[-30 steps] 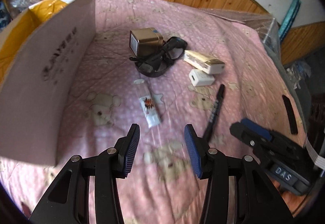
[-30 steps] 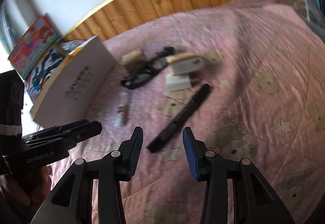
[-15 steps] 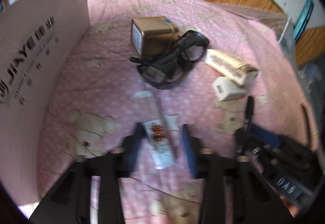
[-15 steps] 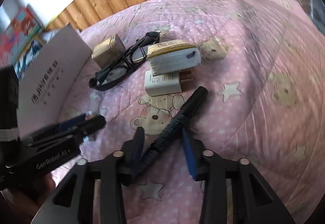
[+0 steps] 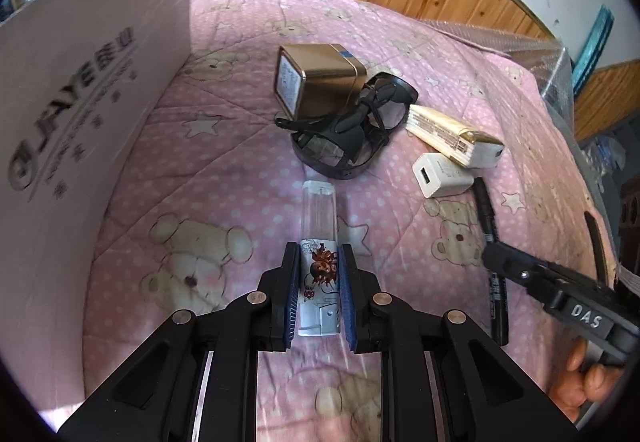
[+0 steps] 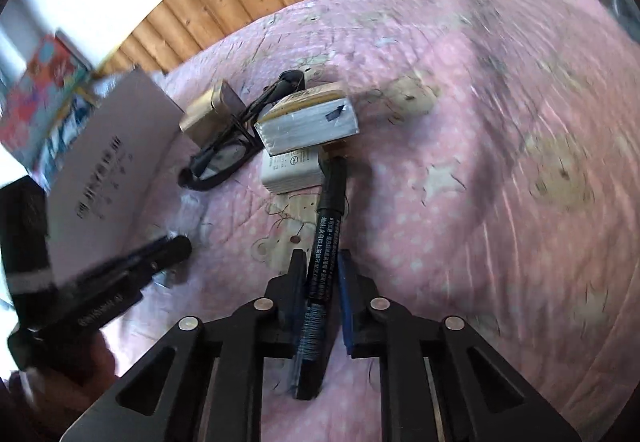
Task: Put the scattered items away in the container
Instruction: 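Grasp the clear glass tube with the left gripper while the right gripper grasps the black marker, then lift the glass tube and marker and carry both toward the white box, then lower into the box and open the left gripper while the right gripper releases the marker, then lift both grippers out of the box and move back to the items, then grasp the gold power bank with the left gripper while the right gripper grasps the cream box, then lift the power bank and cream box and carry them toward the white box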
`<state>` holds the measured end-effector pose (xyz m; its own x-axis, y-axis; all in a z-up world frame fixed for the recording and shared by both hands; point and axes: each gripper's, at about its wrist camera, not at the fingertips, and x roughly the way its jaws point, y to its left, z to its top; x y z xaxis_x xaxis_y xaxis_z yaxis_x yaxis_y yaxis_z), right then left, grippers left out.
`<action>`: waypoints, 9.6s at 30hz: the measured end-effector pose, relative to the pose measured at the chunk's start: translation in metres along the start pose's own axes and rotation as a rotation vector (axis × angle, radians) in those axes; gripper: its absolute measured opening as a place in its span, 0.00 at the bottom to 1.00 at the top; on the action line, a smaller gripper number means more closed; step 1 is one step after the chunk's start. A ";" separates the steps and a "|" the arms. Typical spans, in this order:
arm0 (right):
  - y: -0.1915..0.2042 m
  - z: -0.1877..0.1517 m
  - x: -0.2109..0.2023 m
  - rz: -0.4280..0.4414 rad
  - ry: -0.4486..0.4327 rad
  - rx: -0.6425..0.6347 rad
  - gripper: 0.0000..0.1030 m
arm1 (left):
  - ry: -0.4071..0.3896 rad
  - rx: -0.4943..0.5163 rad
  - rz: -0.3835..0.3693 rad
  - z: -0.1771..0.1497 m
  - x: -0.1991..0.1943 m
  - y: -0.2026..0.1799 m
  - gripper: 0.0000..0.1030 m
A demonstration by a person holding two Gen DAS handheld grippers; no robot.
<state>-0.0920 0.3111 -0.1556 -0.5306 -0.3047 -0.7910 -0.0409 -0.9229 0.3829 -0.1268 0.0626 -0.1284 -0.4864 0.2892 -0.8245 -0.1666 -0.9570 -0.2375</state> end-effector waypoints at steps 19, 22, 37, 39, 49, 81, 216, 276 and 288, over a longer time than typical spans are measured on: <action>0.053 -0.052 -0.058 0.021 -0.040 -0.065 0.14 | -0.094 -0.047 -0.097 -0.035 -0.079 0.013 0.18; 0.065 -0.057 -0.068 0.021 -0.052 -0.089 0.14 | -0.108 -0.044 -0.131 -0.038 -0.090 0.009 0.18; 0.129 -0.070 -0.130 0.036 -0.167 -0.228 0.14 | -0.211 -0.055 -0.202 -0.040 -0.148 0.012 0.18; 0.139 -0.070 -0.136 0.035 -0.178 -0.254 0.14 | -0.228 -0.067 -0.211 -0.040 -0.156 0.016 0.18; 0.196 -0.055 -0.148 0.099 -0.230 -0.361 0.14 | -0.337 -0.108 -0.186 -0.023 -0.209 0.041 0.18; 0.314 0.020 -0.119 0.280 -0.173 -0.425 0.14 | -0.388 -0.340 -0.116 0.021 -0.246 0.146 0.18; 0.109 0.008 -0.071 0.228 -0.148 -0.129 0.22 | -0.070 0.094 0.012 0.027 -0.126 0.003 0.47; -0.035 0.087 0.057 0.263 0.010 0.525 0.24 | 0.115 -0.130 0.067 0.140 0.075 0.004 0.51; -0.015 0.079 0.020 0.220 -0.050 0.377 0.24 | 0.027 -0.124 0.033 0.119 0.013 0.002 0.51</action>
<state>-0.1686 0.3376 -0.1398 -0.6009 -0.4637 -0.6510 -0.2241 -0.6840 0.6942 -0.2356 0.0672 -0.0788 -0.4662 0.2587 -0.8460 -0.0432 -0.9618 -0.2703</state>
